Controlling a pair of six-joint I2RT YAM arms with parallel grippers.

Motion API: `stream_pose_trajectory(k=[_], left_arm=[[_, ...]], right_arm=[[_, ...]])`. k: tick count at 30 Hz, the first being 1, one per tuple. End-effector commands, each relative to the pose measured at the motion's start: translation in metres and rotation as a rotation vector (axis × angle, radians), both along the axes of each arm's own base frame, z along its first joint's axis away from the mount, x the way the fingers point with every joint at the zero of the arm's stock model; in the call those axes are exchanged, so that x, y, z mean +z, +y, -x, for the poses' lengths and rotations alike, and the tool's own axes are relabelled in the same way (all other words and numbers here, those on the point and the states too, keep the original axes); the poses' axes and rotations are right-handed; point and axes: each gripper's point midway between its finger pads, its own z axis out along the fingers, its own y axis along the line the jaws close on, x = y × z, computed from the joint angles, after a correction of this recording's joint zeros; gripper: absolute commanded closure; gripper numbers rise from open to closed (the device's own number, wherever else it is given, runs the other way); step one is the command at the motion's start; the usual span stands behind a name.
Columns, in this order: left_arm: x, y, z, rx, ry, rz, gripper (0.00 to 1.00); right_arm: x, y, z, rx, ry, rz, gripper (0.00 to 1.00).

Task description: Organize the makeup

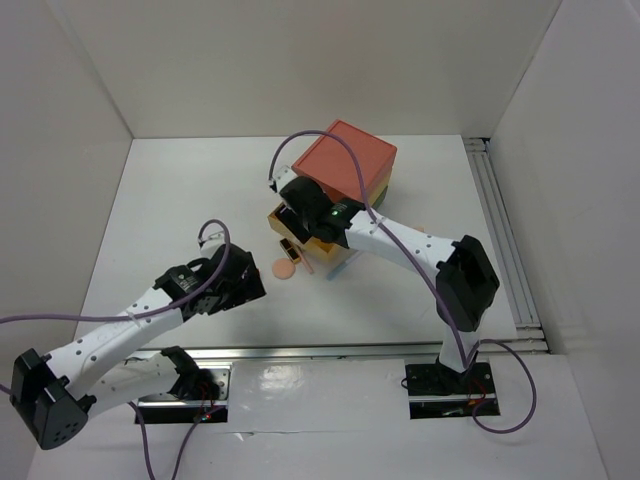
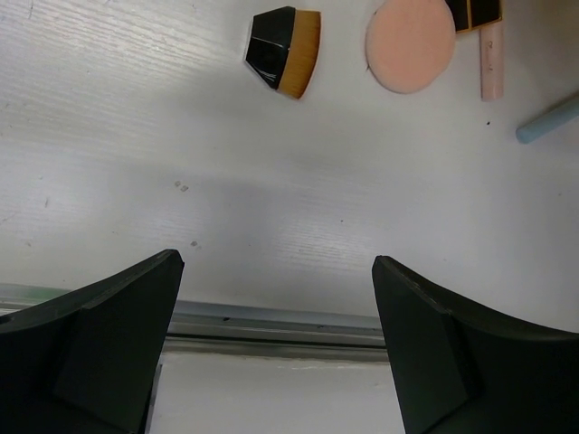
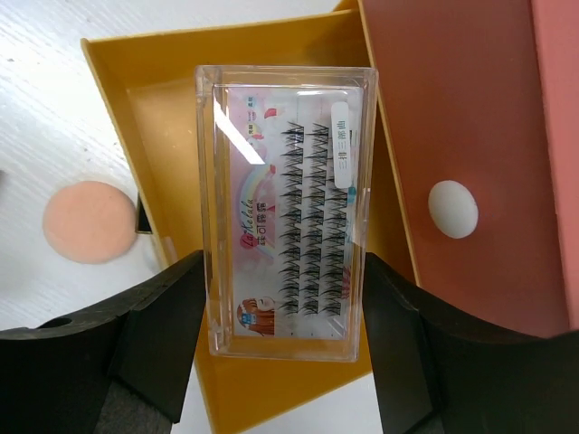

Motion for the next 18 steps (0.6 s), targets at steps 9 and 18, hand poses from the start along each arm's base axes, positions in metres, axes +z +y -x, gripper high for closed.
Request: stream_pose_trajectory(k=[9,18], left_arm=[[0.006,-0.013,-0.025,0.013,-0.055,0.037,0.0],[-0.027,-0.01,-0.053,0.006,-0.012,-0.013,0.04]], right_arm=[[0.035,0.005,-0.004,0.023,-0.051,-0.048,0.1],[0.093,0.022,0.025,0.097,-0.068,-0.214,0.05]])
